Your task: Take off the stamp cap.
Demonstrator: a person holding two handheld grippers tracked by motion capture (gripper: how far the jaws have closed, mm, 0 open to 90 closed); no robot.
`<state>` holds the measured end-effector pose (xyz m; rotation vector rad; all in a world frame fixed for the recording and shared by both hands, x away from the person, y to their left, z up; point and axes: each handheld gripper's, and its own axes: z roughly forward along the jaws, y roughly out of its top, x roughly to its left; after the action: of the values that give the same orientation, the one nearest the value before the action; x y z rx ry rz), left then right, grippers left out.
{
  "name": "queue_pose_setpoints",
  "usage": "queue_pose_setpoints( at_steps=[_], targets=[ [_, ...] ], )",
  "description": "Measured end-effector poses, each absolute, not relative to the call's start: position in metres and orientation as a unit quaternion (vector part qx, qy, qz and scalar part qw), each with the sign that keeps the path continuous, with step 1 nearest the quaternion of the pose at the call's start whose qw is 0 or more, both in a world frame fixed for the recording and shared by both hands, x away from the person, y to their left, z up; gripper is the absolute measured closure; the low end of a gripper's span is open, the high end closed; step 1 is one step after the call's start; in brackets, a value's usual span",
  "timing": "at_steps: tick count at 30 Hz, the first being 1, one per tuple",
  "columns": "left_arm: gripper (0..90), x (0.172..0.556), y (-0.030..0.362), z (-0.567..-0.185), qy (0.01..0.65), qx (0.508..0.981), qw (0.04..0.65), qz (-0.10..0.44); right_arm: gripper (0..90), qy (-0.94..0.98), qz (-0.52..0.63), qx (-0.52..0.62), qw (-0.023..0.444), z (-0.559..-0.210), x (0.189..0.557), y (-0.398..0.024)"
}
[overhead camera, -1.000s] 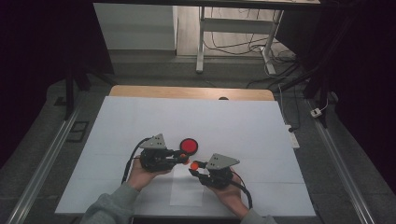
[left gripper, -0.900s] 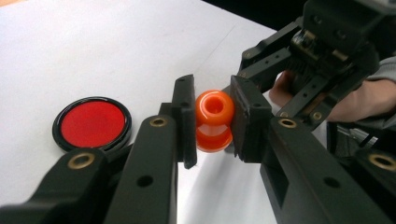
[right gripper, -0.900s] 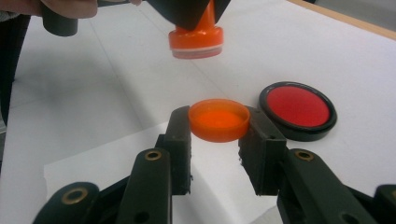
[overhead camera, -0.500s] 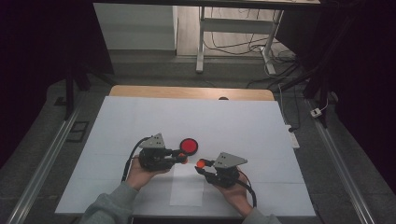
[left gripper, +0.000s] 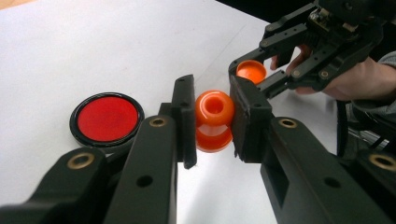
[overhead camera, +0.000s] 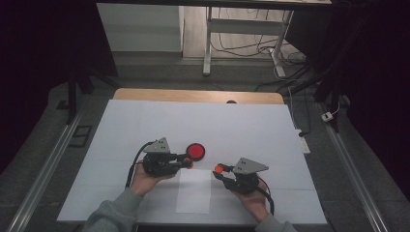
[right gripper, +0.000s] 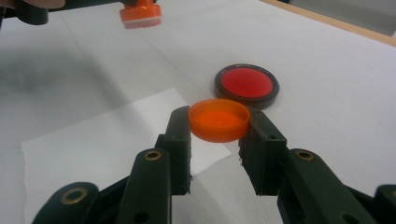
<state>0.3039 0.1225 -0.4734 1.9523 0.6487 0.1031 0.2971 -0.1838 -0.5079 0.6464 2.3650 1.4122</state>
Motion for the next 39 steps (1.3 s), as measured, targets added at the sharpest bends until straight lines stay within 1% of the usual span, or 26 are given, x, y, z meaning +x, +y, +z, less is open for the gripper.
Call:
queue_pose_setpoints(
  at_steps=[13, 30, 39],
  targets=[
    [72.8, 0.306, 0.123, -0.474, 0.275, 0.814, 0.51, 0.05, 64.6, 0.815, 0.494, 0.252, 0.167, -0.508, 0.297, -0.218],
    [72.8, 0.308, 0.126, -0.474, 0.285, 0.809, 0.511, 0.053, 64.6, 0.8, 0.489, 0.284, 0.198, -0.503, 0.293, -0.264],
    [72.8, 0.309, 0.127, -0.472, 0.289, 0.806, 0.513, 0.057, 64.5, 0.798, 0.483, 0.298, 0.204, -0.504, 0.289, -0.284]
  ],
)
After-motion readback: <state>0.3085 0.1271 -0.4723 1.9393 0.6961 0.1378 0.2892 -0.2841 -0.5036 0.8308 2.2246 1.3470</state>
